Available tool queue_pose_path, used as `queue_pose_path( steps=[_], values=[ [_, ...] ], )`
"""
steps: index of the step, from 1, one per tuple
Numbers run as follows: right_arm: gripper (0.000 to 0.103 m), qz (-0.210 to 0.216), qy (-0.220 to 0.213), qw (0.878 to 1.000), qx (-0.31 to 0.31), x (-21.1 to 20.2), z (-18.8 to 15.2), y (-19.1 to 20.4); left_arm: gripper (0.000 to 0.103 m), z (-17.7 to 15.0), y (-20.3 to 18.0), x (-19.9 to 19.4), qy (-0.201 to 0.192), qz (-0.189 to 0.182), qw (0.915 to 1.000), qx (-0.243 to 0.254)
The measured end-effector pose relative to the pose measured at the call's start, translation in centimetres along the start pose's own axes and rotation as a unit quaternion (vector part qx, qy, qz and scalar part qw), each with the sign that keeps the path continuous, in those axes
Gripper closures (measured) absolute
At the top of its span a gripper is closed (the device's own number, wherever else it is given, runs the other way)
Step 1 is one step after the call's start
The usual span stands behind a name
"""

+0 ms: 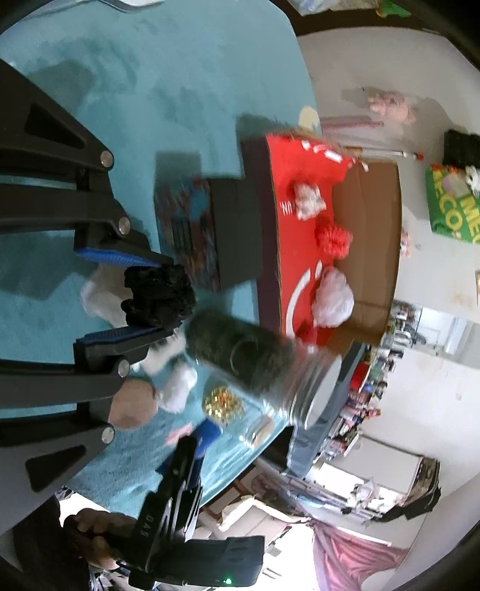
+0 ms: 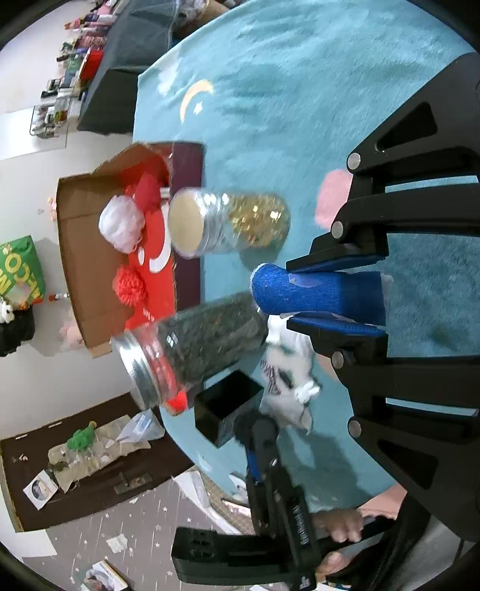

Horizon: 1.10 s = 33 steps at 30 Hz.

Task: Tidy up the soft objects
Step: 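Carry the black scrunchie and blue sponge over the box with both tools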

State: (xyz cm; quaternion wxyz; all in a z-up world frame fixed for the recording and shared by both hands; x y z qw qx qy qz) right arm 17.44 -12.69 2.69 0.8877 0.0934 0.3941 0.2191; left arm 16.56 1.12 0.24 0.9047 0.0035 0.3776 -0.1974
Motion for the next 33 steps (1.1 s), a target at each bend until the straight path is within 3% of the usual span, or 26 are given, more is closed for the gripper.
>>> queue_pose_path(
  steps=[13, 22, 33],
  values=[
    [0.081, -0.015, 0.016, 0.999, 0.035, -0.4, 0.0, -4.7, 0.073, -1.6, 7.3, -1.2, 0.018, 0.052, 0.9979, -0.036],
    [0.081, -0.008, 0.027, 0.999, 0.017, -0.1, 0.9, -6.5, 0.073, -1.1, 9.7, -0.1, 0.03, 0.044, 0.9985, -0.011],
    [0.081, -0.002, 0.049, 0.999, 0.004, 1.8, 3.8, -9.1, 0.073, 1.8, 10.9, 2.3, 0.045, 0.022, 0.9984, 0.026]
  ],
)
Point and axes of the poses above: each gripper's, at about its wrist camera, not at the fingertips, and x roughly the way its jaws point, y to its left, z to its top, the point moved 10 cm from there along x, roughly the way its jaws point, and after that the axes turned 6 degrees about x, right-handed, at the moved point
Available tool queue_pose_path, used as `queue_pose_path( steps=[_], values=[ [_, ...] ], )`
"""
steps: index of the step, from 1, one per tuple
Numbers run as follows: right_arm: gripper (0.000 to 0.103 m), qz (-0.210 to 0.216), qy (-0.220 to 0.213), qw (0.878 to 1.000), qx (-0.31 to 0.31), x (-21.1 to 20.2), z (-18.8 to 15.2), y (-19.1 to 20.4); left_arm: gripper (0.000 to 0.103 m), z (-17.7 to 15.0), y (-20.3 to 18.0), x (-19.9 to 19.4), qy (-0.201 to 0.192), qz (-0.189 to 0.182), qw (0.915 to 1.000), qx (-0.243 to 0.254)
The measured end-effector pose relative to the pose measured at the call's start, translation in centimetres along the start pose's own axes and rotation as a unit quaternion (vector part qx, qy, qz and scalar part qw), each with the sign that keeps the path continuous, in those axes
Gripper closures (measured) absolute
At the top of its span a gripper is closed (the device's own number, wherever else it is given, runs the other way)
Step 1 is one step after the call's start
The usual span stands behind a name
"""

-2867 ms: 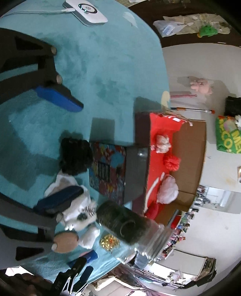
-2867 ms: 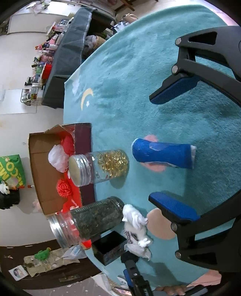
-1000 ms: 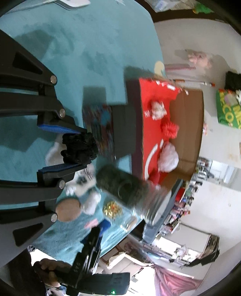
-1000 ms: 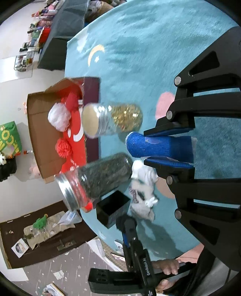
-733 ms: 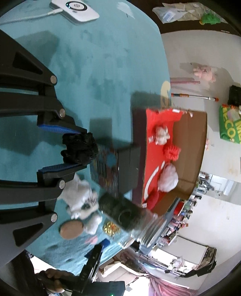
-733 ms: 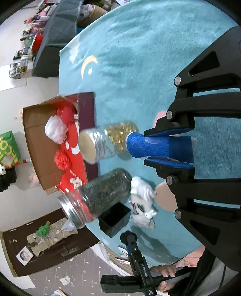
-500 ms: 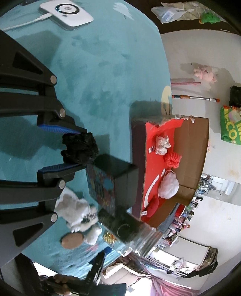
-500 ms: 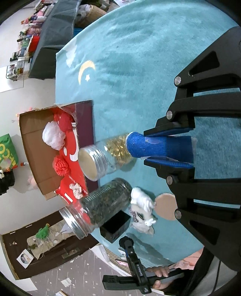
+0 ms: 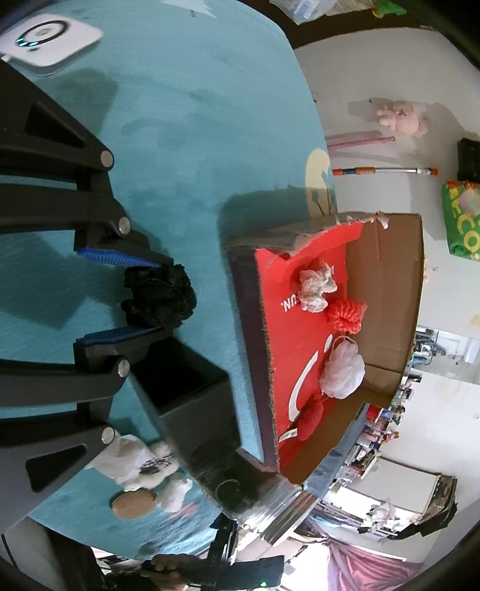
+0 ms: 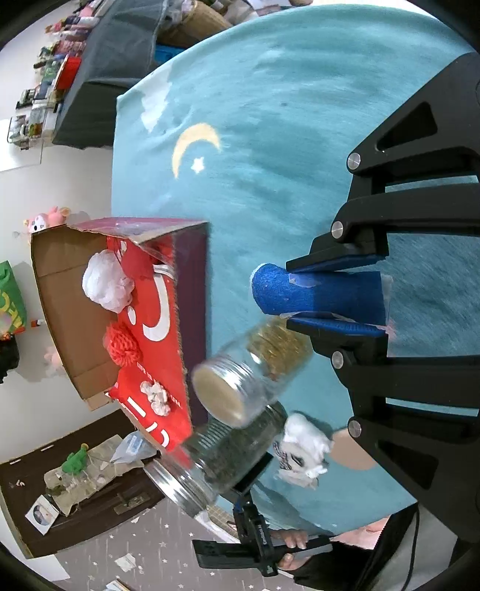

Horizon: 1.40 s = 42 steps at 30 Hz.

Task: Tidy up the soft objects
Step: 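Carry the black scrunchie and blue sponge over the box with both tools, then open both tools to drop the scrunchie and sponge into the box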

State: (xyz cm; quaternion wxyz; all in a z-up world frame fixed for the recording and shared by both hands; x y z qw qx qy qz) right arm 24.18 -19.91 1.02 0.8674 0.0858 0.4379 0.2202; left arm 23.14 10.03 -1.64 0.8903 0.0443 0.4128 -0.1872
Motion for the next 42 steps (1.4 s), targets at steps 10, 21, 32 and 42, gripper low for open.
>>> queue_pose_path(
  steps=[10, 21, 32, 42],
  values=[
    [0.081, 0.048, 0.006, 0.999, 0.002, 0.8, 3.6, 0.3, 0.073, 3.2, -0.2, 0.8, 0.002, -0.026, 0.9995, 0.017],
    [0.081, 0.084, 0.002, 0.996, -0.026, 0.8, 7.9, 3.1, 0.073, 7.2, -1.1, 0.0, -0.012, -0.036, 0.9987, 0.033],
    [0.081, 0.051, 0.041, 0.996, -0.053, 5.7, 12.9, 5.5, 0.073, 13.2, -3.7, 3.6, 0.031, -0.028, 0.9979, 0.049],
    [0.081, -0.012, 0.115, 0.992, -0.056, 12.4, 15.7, 6.0, 0.072, 16.4, -4.1, 10.0, 0.107, 0.003, 0.9928, 0.054]
  ],
)
Point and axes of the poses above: each gripper's, at about its wrist camera, not at the fingertips, and x roughly the way its jaws point, y to its left, z to its top, the point moved 10 cm from there along x, roughly the way its jaws point, and after that the axes turned 6 degrees about x, right-handed, at the moved point
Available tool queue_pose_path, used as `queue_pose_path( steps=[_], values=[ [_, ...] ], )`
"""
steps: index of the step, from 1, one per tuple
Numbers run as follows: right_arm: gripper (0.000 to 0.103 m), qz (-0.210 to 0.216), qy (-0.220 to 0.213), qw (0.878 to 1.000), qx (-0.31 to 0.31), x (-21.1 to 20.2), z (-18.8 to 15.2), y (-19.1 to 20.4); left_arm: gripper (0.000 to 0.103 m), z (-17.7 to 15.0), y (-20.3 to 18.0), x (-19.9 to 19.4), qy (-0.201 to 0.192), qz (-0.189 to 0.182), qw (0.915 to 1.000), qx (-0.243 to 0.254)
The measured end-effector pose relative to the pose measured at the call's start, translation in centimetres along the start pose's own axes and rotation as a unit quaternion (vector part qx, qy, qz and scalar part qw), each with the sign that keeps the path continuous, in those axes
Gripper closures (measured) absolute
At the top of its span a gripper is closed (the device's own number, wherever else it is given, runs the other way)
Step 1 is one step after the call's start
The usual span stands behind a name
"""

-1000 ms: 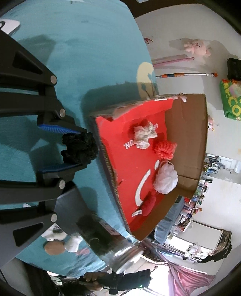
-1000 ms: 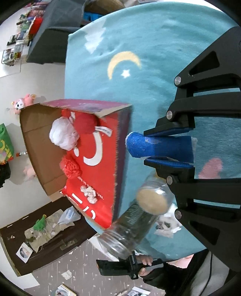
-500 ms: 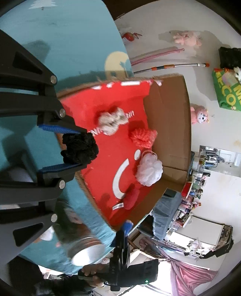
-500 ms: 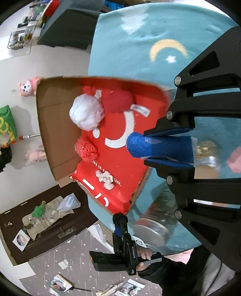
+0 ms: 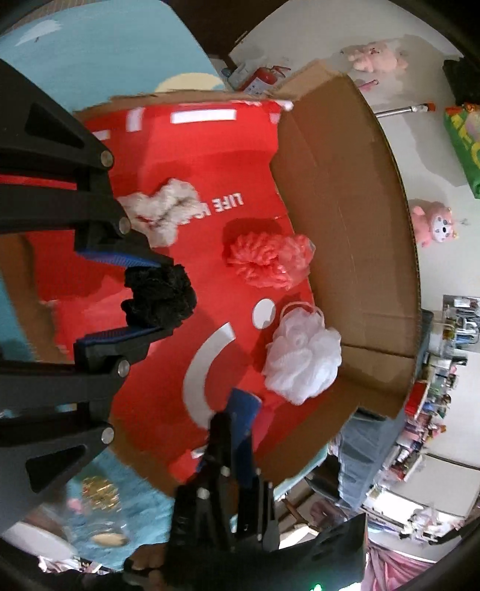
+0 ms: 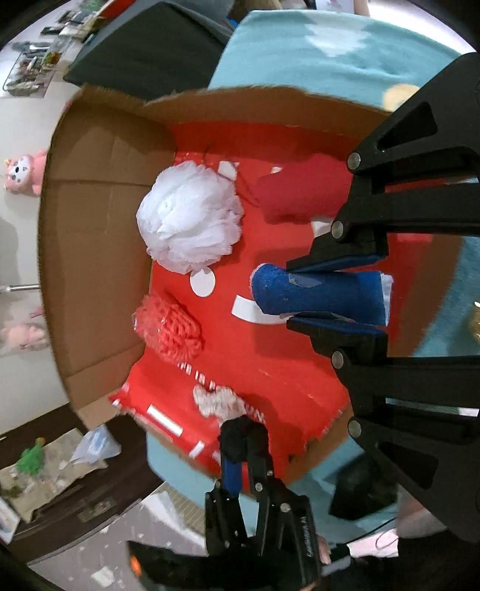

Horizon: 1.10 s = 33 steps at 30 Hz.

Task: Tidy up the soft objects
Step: 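Open both tools to drop the scrunchie and sponge into the box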

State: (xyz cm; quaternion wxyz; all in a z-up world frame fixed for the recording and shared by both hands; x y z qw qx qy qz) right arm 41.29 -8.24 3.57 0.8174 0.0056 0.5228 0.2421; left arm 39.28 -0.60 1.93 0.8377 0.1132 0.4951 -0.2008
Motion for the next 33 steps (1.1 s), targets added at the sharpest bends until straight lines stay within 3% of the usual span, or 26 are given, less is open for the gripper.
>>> queue_pose_path(
  steps=[7, 16, 25, 33],
  values=[
    [0.081, -0.023, 0.049, 0.999, 0.01, 3.3, 1.1, -1.0, 0.072, 1.2, -0.5, 3.7, 0.041, 0.005, 0.9991, 0.007],
    [0.081, -0.056, 0.051, 0.997, -0.007, 4.8, 1.7, -1.7, 0.071, 2.3, -0.1, 5.7, 0.047, 0.014, 0.9987, 0.013],
    [0.08, -0.056, 0.05, 0.997, -0.004, 5.0, 1.9, -2.4, 0.067, 2.2, 0.0, 5.8, 0.044, 0.018, 0.9987, 0.018],
    [0.08, -0.06, 0.047, 0.997, -0.007, 5.4, 2.1, -2.4, 0.055, 2.6, 0.1, 6.0, 0.038, 0.019, 0.999, 0.012]
  ],
)
Point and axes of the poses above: each gripper's, at about its wrist camera, not at the fingertips, and x roughly the way its jaws point, y to its left, z to its top, the point moved 10 cm from there along x, roughly the way its jaws point, and after that the axes turned 6 degrees about x, right-handed, at the moved point
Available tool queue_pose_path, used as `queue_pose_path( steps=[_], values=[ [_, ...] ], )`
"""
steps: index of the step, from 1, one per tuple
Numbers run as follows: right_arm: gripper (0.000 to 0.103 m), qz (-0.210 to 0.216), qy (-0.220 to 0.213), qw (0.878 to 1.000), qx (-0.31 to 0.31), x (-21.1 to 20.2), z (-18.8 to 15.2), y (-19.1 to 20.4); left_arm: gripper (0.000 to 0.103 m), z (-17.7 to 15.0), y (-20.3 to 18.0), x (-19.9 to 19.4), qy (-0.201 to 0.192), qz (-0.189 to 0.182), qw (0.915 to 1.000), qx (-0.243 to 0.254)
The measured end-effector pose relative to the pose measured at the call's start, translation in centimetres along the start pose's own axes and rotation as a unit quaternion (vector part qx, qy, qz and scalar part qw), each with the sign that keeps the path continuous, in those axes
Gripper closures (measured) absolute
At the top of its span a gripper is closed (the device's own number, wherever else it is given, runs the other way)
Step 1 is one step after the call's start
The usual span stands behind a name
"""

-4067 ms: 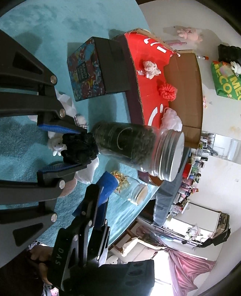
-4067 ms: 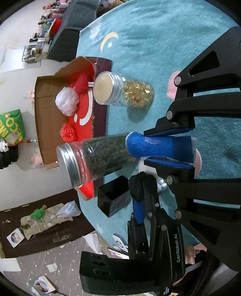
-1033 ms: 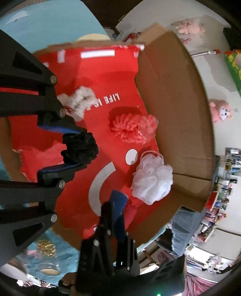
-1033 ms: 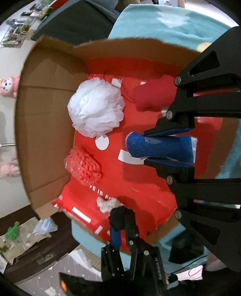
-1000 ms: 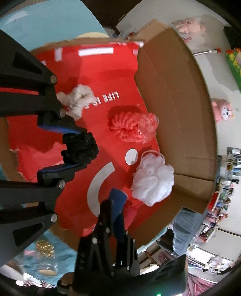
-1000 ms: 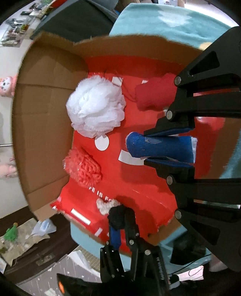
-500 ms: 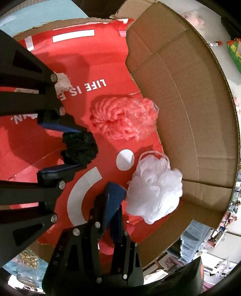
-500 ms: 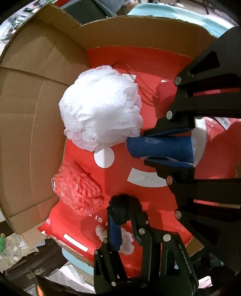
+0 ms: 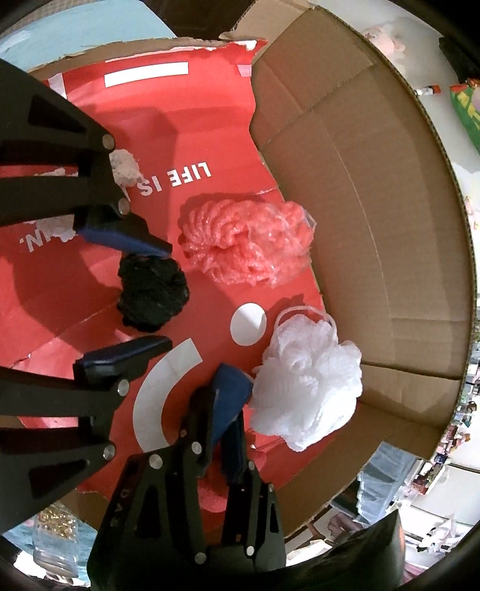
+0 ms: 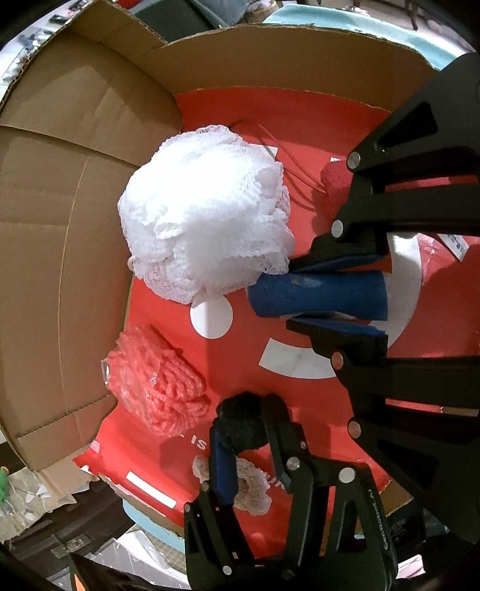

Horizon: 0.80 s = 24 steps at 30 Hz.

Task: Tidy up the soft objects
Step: 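Open both tools to drop the scrunchie and sponge into the box, then withdraw both open tools from the box back over the table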

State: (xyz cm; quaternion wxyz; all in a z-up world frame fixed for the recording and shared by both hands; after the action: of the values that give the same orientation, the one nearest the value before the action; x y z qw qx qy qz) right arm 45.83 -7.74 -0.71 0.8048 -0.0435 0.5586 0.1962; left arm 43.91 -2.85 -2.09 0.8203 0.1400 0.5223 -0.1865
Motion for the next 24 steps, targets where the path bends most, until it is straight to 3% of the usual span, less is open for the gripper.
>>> queue_pose_path(
  steps=[4, 15, 18, 19, 21, 24],
  values=[
    [0.079, 0.0, 0.002, 1.0, 0.002, 0.1, 0.0, 0.8, 0.043, -0.1, 0.1, -0.8, -0.012, 0.0, 0.9999, -0.001],
    [0.074, -0.007, -0.015, 1.0, 0.006, -1.5, -0.1, 1.6, 0.031, -1.0, 0.2, -4.5, -0.045, 0.002, 0.9987, -0.026],
    [0.073, -0.007, -0.027, 1.0, 0.008, -3.1, -0.3, 2.0, 0.021, -1.4, -0.1, -6.6, -0.066, 0.001, 0.9972, -0.034],
    [0.07, -0.008, -0.032, 0.999, 0.01, -3.7, -0.5, 2.1, 0.017, -1.5, -0.1, -7.4, -0.076, 0.002, 0.9963, -0.039],
    [0.026, -0.007, -0.052, 0.999, 0.014, -5.4, -0.4, 2.3, 0.012, -1.7, -0.2, -8.9, -0.095, 0.003, 0.9944, -0.048],
    [0.022, -0.009, -0.087, 0.996, 0.012, -8.6, -0.9, 2.7, 0.006, -2.3, -0.6, -11.4, -0.123, 0.006, 0.9908, -0.057]
  ],
)
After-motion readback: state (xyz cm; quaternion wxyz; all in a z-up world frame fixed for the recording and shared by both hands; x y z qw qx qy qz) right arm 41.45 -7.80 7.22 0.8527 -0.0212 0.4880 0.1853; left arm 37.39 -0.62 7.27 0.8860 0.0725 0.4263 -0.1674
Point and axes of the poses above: each gripper's, at about its wrist camera, not at the fingertips, and x roughly the way its jaws point, y to its left, z to its top, the point moved 10 cm from there along x, roughly the way its jaws point, and after that the axes turned 6 degrees about x, right-handed, at the moved point
